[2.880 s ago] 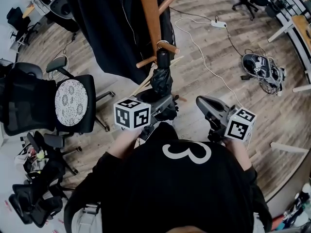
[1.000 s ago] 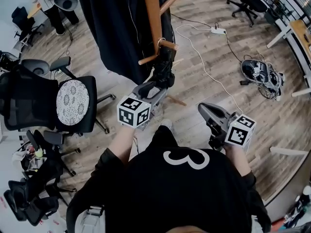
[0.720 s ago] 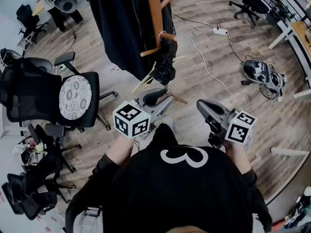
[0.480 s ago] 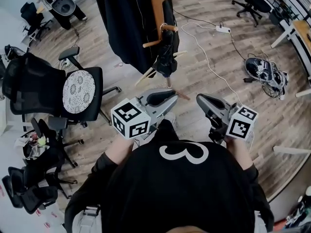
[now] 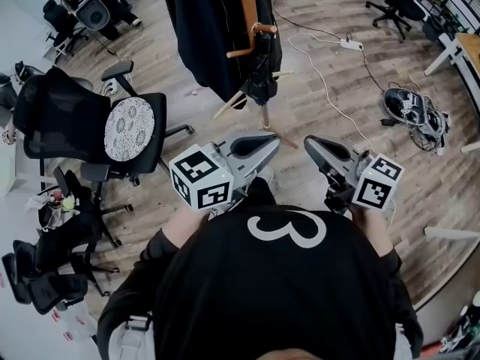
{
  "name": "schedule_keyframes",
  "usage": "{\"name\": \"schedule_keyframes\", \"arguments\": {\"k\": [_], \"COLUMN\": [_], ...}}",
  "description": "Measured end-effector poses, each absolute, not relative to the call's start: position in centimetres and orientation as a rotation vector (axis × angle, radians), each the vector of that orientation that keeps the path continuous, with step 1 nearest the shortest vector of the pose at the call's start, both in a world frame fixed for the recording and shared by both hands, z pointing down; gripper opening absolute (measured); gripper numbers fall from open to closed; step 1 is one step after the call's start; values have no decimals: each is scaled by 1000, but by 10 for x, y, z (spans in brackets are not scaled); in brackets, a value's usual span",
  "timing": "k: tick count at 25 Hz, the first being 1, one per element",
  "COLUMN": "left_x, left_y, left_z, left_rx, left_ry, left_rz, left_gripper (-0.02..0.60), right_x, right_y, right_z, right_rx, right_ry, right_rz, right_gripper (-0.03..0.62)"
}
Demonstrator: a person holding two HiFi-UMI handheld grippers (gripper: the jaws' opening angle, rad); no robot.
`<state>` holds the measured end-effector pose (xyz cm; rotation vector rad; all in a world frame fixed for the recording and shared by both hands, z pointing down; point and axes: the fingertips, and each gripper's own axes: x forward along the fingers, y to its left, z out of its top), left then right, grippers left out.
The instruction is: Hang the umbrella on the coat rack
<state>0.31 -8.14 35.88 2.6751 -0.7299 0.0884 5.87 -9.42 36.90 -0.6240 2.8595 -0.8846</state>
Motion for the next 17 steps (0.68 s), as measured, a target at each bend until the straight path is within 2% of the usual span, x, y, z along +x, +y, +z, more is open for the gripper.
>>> {"name": "schedule_keyframes", "arguments": {"k": [17], "left_x": [17], "left_y": [-74], "left_z": [344], "left_rx": [2698], "left_ry": [-776], "left_rz": [85], "left_gripper": [18], "right_x": [75], "right_y": [-82], "right_z": [345], "right_rx": [-584], "right_ry": [2849], "right_rz": [-785], "right_gripper": [26]}}
